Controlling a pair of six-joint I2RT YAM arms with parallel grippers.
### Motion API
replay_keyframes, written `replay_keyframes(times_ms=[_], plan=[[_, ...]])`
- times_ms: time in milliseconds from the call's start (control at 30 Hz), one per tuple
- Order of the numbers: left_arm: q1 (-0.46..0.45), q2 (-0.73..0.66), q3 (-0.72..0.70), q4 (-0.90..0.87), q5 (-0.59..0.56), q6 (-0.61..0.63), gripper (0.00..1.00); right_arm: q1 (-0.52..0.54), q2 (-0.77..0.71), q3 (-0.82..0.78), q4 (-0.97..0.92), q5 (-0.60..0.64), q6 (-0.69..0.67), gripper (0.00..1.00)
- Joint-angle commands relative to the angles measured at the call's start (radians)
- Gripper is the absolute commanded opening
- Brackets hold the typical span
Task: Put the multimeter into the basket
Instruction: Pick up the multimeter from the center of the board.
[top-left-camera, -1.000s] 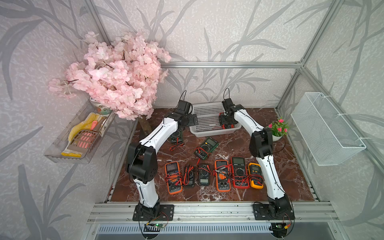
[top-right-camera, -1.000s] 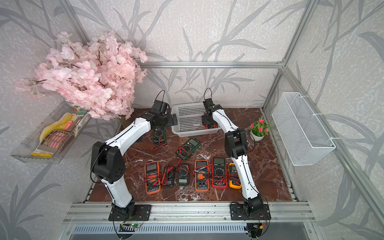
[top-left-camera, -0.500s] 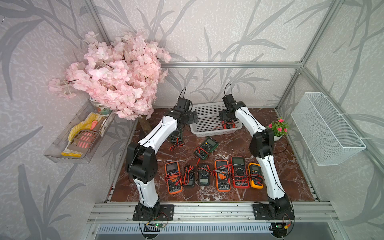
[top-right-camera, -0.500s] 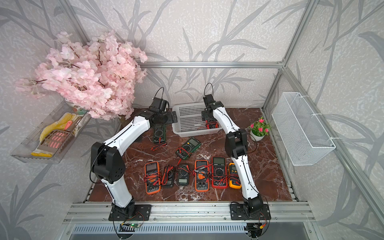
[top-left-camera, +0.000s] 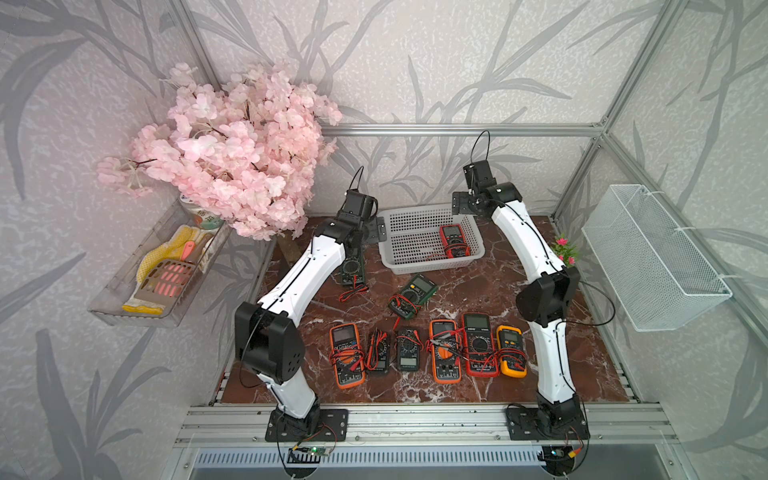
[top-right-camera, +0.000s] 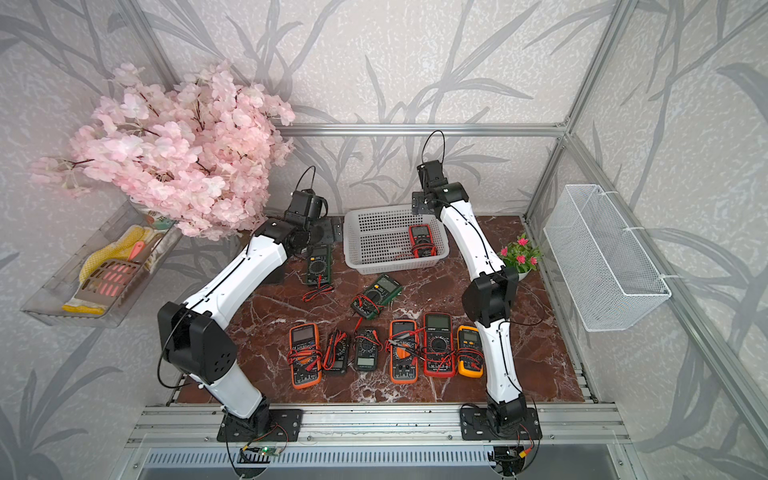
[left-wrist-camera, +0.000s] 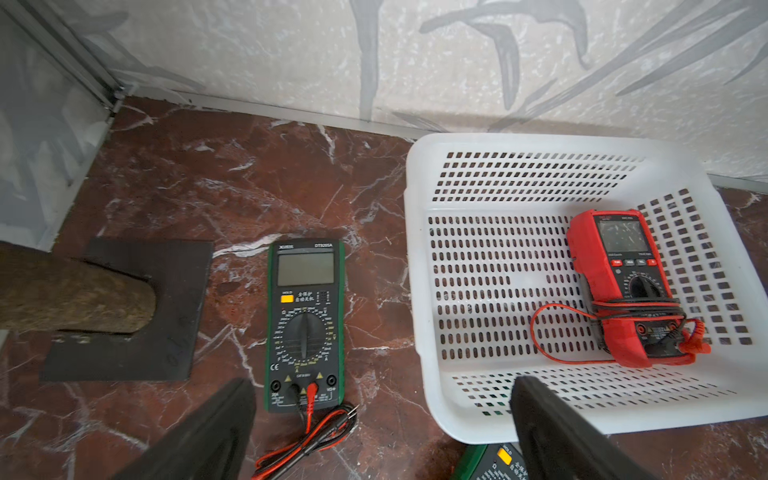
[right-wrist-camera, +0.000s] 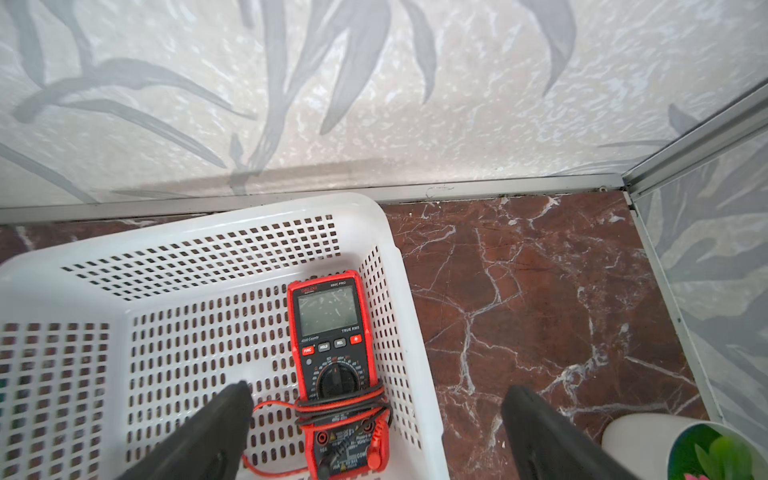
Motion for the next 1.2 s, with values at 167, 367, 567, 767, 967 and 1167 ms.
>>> replay_keyframes(times_ms=[167, 367, 567, 767, 967, 1167], plan=[[0.004, -0.098, -0.124, 0.001, -0.138, 0.005, 1.00, -0.028, -0.200, -0.221, -0.041, -0.157, 0.048, 0.99], [0.024, -0.110, -0.189, -0.037, -0.151, -0.035, 1.00, -0.029, -0.457, -0.655, 0.179, -0.350, 0.098, 0.99], [0.046, -0.078, -0.246, -0.050, -0.099, -0.065, 1.00, -0.012, -0.674, -0.974, 0.317, -0.491, 0.192, 0.99], [0.055, -0.023, -0.266, -0.071, -0.115, -0.076, 1.00, 0.052, -0.782, -1.125, 0.313, -0.481, 0.177, 0.99], [0.078, 0.049, -0.264, -0.055, -0.071, -0.051, 1.00, 0.146, -0.819, -1.201, 0.340, -0.451, 0.212, 0.99], [0.115, 0.117, -0.258, 0.005, -0.002, -0.027, 1.00, 0.206, -0.802, -1.205, 0.360, -0.436, 0.228, 0.99]])
